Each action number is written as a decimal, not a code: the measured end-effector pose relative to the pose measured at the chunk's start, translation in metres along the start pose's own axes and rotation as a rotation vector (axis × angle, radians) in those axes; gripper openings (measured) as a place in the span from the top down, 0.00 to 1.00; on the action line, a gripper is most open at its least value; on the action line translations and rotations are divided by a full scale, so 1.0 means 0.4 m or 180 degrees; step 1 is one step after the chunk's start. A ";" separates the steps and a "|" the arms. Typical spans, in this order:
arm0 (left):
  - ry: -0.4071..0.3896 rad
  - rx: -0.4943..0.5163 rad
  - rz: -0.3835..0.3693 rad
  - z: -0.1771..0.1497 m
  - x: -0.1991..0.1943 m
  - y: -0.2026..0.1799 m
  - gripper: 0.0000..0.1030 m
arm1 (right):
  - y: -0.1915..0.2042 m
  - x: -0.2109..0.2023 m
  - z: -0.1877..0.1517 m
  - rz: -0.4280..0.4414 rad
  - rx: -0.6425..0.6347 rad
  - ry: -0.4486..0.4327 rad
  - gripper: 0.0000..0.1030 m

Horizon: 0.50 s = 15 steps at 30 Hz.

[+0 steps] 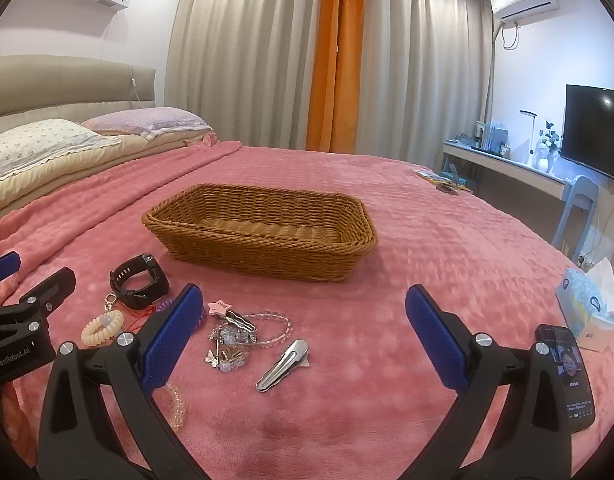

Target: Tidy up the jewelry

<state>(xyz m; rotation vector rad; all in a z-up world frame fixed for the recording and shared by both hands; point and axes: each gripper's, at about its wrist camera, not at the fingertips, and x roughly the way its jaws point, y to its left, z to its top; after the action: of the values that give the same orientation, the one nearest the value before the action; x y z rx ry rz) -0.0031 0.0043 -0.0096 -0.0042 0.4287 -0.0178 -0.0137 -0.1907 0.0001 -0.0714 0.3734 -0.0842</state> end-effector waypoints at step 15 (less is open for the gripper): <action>-0.0002 0.0001 -0.0001 -0.002 -0.002 -0.002 0.07 | 0.003 0.000 -0.001 0.0001 -0.0021 -0.0012 0.06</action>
<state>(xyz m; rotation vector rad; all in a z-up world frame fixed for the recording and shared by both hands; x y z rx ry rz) -0.0041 0.0036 -0.0101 -0.0038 0.4279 -0.0182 -0.0138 -0.1894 -0.0006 -0.0780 0.3700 -0.0823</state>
